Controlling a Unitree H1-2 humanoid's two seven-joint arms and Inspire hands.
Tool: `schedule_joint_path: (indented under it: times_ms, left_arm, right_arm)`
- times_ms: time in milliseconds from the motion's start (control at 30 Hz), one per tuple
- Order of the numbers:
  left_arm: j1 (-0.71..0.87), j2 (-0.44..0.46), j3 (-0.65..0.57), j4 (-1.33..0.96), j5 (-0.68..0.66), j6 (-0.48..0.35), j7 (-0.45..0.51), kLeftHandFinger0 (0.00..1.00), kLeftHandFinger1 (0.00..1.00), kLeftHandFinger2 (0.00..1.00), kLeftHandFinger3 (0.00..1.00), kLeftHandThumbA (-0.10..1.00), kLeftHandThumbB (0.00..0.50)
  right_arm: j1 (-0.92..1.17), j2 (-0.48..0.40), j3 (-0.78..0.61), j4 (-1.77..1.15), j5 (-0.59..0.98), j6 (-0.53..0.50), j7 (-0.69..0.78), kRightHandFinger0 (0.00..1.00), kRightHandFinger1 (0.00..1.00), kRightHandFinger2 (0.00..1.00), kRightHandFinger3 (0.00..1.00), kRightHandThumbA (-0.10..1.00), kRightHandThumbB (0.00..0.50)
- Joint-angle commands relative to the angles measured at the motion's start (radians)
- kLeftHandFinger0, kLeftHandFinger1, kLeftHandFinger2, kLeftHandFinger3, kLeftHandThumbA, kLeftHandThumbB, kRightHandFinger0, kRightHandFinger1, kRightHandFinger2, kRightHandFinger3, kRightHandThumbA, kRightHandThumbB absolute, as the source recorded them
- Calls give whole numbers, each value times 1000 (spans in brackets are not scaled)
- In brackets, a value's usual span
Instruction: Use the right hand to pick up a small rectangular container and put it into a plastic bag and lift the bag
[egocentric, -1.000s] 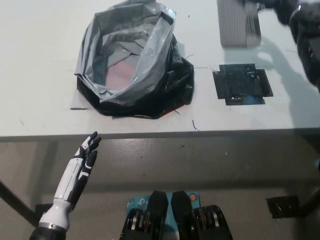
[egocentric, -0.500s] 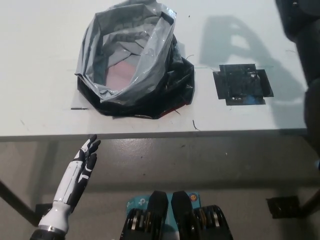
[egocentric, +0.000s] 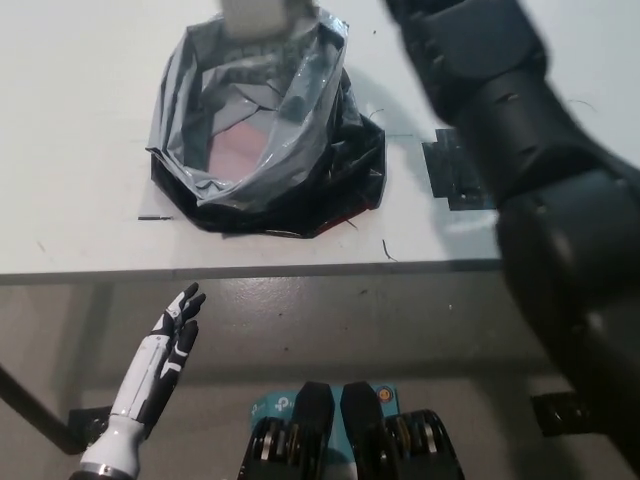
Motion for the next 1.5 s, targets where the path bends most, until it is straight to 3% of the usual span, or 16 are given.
schedule_joint_path:
  times_ms: [0,67,133,267,367,500,733,1000,1033,1067,1133,1167,1233,1333,1400,1467]
  left_arm:
    - [-1,18,-4,-17,7,-33,-1,1000,1000,1000,1000,1000,246]
    - [-2,19,-7,-18,8,-33,-3,1000,1000,1000,1000,1000,254]
    - [-3,20,-9,-18,10,-34,-3,1000,1000,1000,1000,1000,256]
    - [-4,20,-13,-21,8,-29,-5,1000,1000,1000,1000,1000,269]
    - [-9,18,-16,-20,14,-31,0,1000,1000,1000,1000,1000,262]
    - [-14,13,-16,-24,12,-26,1,1000,1000,1000,1000,1000,262]
    - [-35,14,-20,-34,13,-9,-5,1000,1000,1000,1000,1000,248]
    - [-44,9,-24,-40,7,9,-9,1000,1000,1000,1000,1000,259]
    - [-44,9,-25,-41,9,10,-9,1000,1000,1000,1000,1000,259]
    - [-45,9,-26,-42,12,11,-8,1000,1000,1000,1000,1000,260]
    - [-46,8,-27,-39,12,6,-6,1000,1000,1000,1000,1000,248]
    - [-47,9,-27,-40,13,6,-5,1000,1000,1000,1000,1000,246]
    - [-49,10,-27,-40,14,5,-5,1000,1000,1000,1000,1000,248]
    - [-54,14,-28,-37,15,-2,-7,1000,1000,1000,1000,1000,242]
    - [-58,17,-30,-34,18,-8,-7,1000,1000,1000,1000,1000,241]
    - [-59,18,-29,-34,17,-5,-8,1000,1000,1000,1000,1000,243]
  right_arm:
    - [-65,35,49,32,-18,-72,-68,26,457,872,872,-100,175]
    - [-62,48,60,42,-18,-50,-83,27,447,811,674,-100,181]
    - [-60,54,64,48,-14,-54,-89,29,462,814,675,-100,175]
    - [-53,78,58,66,9,-60,-105,76,552,879,865,-100,166]
    - [-55,100,63,78,6,-61,-129,330,796,1000,949,-100,194]
    - [-48,112,64,88,8,-67,-143,84,604,919,876,-100,181]
    - [-10,111,87,115,-10,-102,-167,6,507,818,685,-100,182]
    - [42,123,106,130,-13,-113,-218,13,497,811,726,-100,170]
    - [46,125,118,132,-25,-105,-231,291,762,884,718,-100,198]
    - [49,126,131,134,-37,-96,-243,634,740,774,709,-100,194]
    - [52,128,133,135,-30,-84,-254,694,560,678,705,-100,177]
    - [58,128,140,136,-33,-80,-263,1000,863,727,754,-100,170]
    - [64,127,144,139,-32,-73,-273,1000,987,699,776,-100,175]
    - [78,123,147,143,-31,-66,-295,1000,927,649,769,-100,198]
    - [88,121,139,143,-19,-58,-307,928,919,1000,1000,94,205]
    - [90,118,137,143,-13,-46,-285,928,993,1000,1000,201,193]
